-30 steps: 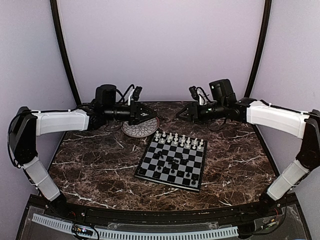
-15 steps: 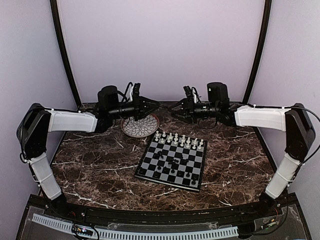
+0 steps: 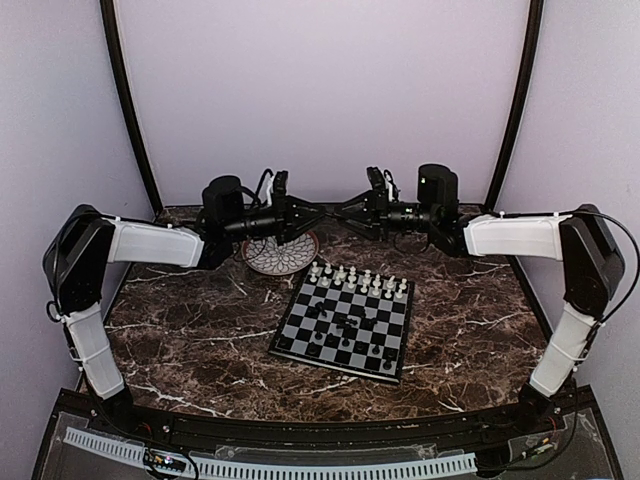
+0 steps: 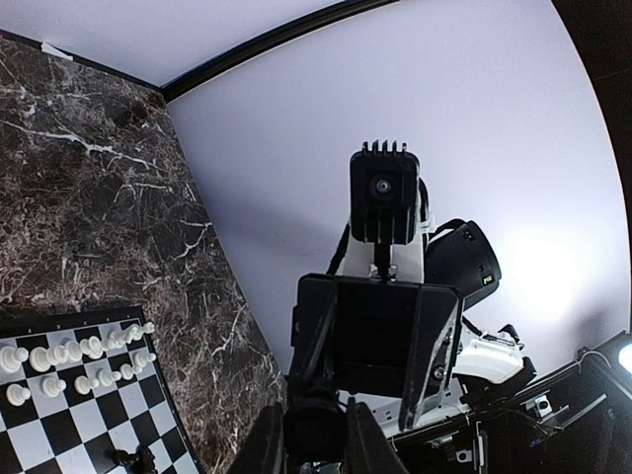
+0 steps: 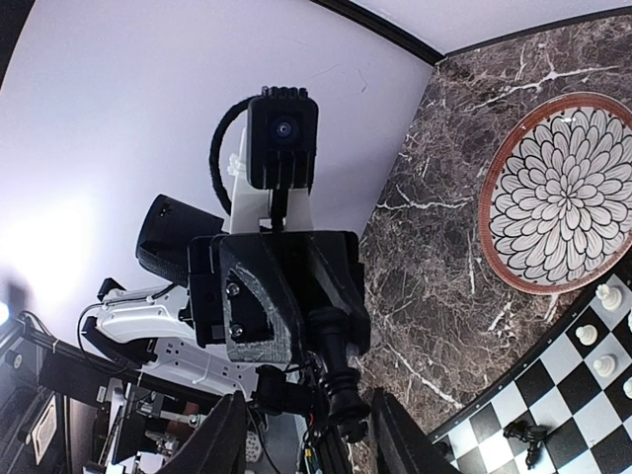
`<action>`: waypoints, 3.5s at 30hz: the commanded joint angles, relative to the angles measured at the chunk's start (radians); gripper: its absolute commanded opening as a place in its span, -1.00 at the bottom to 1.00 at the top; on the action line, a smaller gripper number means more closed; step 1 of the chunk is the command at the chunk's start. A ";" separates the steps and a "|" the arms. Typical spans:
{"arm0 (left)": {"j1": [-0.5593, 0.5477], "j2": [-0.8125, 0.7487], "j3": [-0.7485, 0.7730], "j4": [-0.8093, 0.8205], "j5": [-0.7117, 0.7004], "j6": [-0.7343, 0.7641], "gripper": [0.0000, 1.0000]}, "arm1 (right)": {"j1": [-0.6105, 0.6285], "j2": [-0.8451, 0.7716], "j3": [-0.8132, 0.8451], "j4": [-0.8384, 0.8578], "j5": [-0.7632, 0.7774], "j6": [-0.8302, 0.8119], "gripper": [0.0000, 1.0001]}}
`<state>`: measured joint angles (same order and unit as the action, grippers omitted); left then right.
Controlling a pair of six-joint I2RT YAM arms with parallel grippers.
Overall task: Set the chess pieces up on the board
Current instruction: Pass from the left arm to the right, then place the king on e8.
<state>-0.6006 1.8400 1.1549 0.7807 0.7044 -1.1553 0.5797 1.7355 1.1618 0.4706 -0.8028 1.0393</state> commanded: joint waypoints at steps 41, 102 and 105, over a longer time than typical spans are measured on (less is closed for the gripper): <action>0.048 -0.423 -0.076 -0.874 -0.421 0.568 0.06 | 0.316 0.128 0.531 -1.519 0.628 -0.827 -0.93; 0.107 -0.434 -0.178 -0.915 -0.393 0.560 0.06 | 0.464 0.445 0.687 -1.626 0.622 -0.882 -0.57; 0.109 -0.426 -0.175 -0.909 -0.386 0.560 0.06 | 0.460 0.443 0.686 -1.624 0.621 -0.882 -0.56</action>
<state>-0.5011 1.4063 0.9752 -0.1490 0.2974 -0.5949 1.0489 2.1696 1.8217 -1.1561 -0.1684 0.1555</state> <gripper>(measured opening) 0.530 0.218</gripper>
